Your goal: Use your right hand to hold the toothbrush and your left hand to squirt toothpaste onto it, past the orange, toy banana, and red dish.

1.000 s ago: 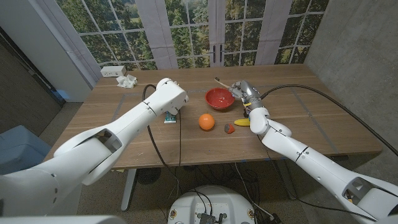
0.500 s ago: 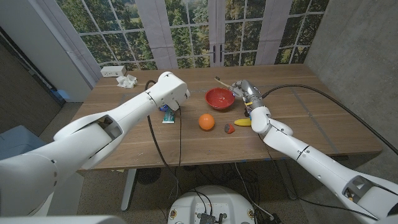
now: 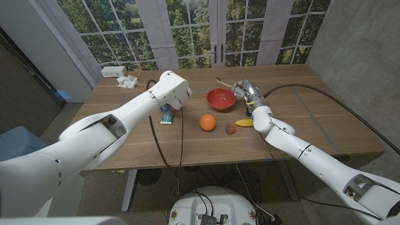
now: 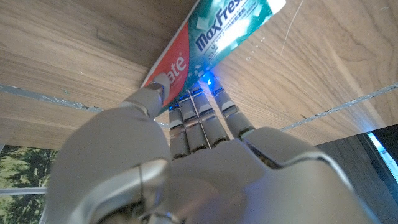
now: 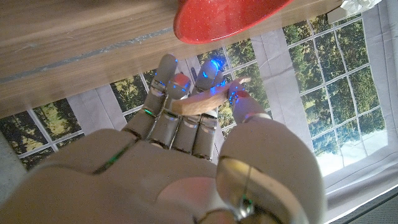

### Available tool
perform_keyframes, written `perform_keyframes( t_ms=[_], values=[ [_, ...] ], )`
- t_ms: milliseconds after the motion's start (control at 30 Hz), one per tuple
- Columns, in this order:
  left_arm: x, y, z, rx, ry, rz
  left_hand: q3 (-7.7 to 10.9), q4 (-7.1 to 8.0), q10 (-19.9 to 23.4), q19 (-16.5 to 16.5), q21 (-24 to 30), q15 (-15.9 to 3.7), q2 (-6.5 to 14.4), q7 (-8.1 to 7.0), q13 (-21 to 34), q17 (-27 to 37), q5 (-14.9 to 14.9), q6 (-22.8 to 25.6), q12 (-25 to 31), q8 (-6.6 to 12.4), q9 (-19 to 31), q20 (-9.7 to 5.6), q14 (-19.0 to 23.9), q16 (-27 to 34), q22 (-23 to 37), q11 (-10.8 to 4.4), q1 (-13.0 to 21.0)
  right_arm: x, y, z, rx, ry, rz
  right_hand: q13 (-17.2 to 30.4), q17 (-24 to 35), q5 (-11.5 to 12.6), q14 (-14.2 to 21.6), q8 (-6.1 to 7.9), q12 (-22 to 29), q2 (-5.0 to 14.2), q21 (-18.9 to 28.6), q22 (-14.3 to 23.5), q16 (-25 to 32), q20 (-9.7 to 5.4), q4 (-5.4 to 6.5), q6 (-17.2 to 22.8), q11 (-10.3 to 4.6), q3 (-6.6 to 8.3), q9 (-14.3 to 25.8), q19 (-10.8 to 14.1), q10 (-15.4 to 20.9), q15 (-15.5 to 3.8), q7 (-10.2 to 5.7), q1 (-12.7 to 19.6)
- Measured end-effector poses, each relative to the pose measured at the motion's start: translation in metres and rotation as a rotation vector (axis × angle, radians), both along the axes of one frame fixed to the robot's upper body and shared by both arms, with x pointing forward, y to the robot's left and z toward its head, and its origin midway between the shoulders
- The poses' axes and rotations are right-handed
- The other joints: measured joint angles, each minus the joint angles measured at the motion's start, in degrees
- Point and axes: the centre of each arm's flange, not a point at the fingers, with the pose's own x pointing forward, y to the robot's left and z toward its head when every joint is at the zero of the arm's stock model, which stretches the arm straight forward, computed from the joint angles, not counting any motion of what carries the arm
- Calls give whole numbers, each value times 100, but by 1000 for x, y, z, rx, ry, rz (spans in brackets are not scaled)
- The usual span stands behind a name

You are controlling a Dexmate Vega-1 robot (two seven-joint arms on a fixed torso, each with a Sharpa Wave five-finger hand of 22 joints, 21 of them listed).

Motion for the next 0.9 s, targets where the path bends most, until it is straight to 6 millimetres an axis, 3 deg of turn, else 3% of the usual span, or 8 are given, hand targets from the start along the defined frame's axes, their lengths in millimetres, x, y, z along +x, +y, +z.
perform_keyframes(
  t_ms=[233,900],
  values=[
    [1,2,-1,-6,-24,29,-79,-32,401,387,292,-110,110,-71,110,144,-34,434,207,113,53,-123,398,279,64,-59,185,2,0,2,3,5,3,-9,0,0,0,-3,17,14,0,0,46,0,-7,0,1,7,3,0,0,0,0,-15],
    [-10,9,3,-2,-142,69,-123,11,465,416,381,-113,103,-101,171,164,-33,507,227,157,105,-112,394,280,98,-120,238,2,4,2,15,16,23,-18,1,-4,-52,-45,17,-2,45,0,131,0,-40,-1,1,41,20,0,1,11,-1,-76]
  ],
)
